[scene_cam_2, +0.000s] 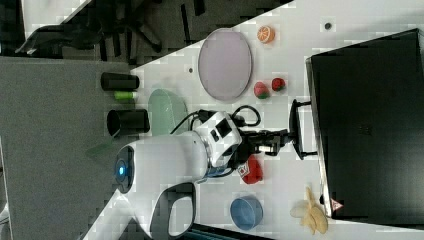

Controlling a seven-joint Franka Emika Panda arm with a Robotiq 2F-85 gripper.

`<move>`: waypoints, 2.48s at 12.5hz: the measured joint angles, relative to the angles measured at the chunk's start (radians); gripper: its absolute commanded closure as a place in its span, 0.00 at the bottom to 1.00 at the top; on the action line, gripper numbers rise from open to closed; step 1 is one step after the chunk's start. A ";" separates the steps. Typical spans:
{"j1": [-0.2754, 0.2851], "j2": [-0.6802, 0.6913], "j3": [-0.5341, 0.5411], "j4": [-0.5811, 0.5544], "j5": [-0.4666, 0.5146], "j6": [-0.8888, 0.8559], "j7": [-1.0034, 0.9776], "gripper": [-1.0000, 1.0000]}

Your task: Flap open oven.

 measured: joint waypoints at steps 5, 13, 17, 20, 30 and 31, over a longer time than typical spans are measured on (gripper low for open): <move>-0.001 0.104 0.000 0.004 -0.012 0.063 -0.028 0.82; 0.001 0.148 0.009 0.002 -0.127 0.104 -0.033 0.82; 0.032 0.157 0.037 -0.006 -0.292 0.088 0.081 0.82; 0.048 0.161 0.076 -0.006 -0.381 0.042 0.178 0.82; 0.162 0.267 0.196 0.004 -0.671 -0.090 0.564 0.82; 0.170 0.301 0.217 0.010 -0.679 -0.088 0.603 0.82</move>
